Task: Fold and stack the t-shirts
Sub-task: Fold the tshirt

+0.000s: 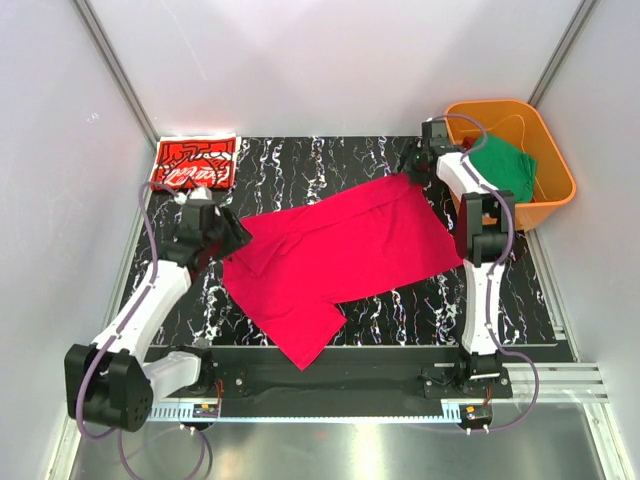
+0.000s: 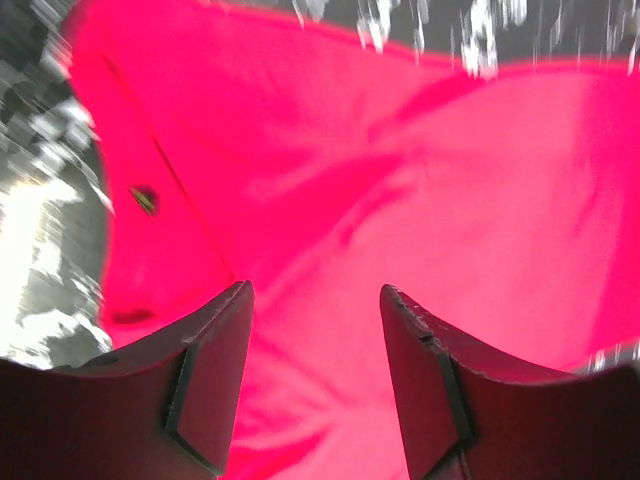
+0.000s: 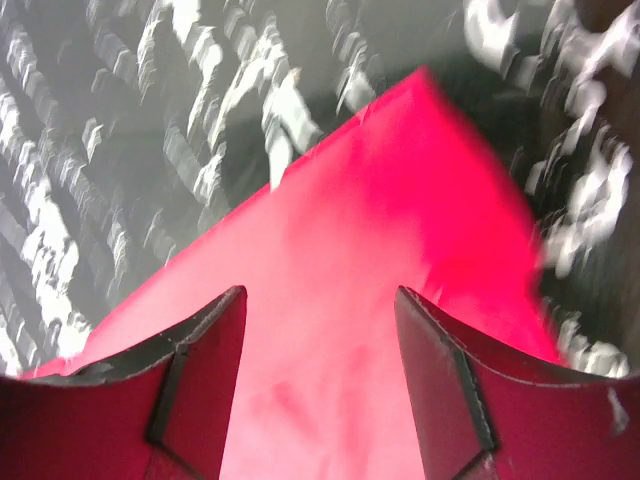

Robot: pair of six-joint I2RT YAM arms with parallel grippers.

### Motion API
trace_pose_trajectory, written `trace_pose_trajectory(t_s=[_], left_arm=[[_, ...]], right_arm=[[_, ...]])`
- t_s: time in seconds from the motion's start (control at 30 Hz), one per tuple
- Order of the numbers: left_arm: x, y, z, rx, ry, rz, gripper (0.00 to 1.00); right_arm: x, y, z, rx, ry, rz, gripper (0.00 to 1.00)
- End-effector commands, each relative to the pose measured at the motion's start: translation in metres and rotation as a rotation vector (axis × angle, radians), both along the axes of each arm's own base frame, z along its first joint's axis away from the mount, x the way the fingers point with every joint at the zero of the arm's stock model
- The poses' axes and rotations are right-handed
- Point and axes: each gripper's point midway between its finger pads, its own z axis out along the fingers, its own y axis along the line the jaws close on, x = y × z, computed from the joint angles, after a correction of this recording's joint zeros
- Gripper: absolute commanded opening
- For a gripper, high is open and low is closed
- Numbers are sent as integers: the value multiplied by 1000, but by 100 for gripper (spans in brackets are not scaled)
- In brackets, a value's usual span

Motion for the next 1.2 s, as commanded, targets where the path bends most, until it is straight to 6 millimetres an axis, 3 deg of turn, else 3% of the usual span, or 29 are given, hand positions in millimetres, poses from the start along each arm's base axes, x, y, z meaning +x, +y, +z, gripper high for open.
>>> trace_pose_trajectory(t_s=[0.0, 0.03, 0.07, 0.1, 0.13, 0.17, 0.2, 0.23, 0.27, 0.3, 0.33, 0.43, 0.5, 0.6, 0.83, 1.17], left_arm=[[-19, -26, -11, -76, 28, -94, 58], [-23, -28, -12, -82, 29, -103, 59], [-25, -30, -15, -89, 34, -114, 59], [-28, -33, -16, -97, 39, -128, 59], [-30, -34, -16, -98, 41, -134, 59], [-33, -35, -20, -101, 48, -141, 60], [-34, -36, -22, -106, 52, -146, 61], [-34, -37, -25, -108, 61, -149, 61], [-34, -37, -28, -108, 72, -149, 60], [-35, -39, -32, -113, 82, -152, 60], [-35, -39, -37, -113, 99, -154, 59], [-26, -41, -43, -111, 87, -153, 53], [-22, -40, -53, -98, 118, -147, 48], [-14, -38, -61, -68, 151, -145, 45], [-6, -25, -80, 7, 217, -83, 51], [-5, -23, -99, 17, 257, -59, 51]], right_arm=[[-34, 47, 66, 10, -117, 91, 69], [-42, 61, 83, 19, -161, 115, 68], [-50, 65, 83, 20, -156, 121, 68], [-67, 71, 68, 23, -115, 138, 68], [-74, 79, 81, 49, -141, 150, 68], [-93, 92, 64, 61, -98, 179, 66], [-105, 104, 63, 102, -88, 217, 64], [-108, 117, 79, 160, -139, 234, 63], [-118, 131, 79, 207, -146, 265, 57], [-136, 140, 64, 256, -110, 297, 54], [-135, 153, 73, 309, -157, 308, 51], [-155, 192, 59, 390, -112, 389, 40], [-169, 224, 56, 440, -100, 444, 38], [-183, 256, 44, 475, -64, 483, 38], [-211, 303, 15, 508, 14, 527, 46], [-220, 329, -9, 549, 75, 517, 44]])
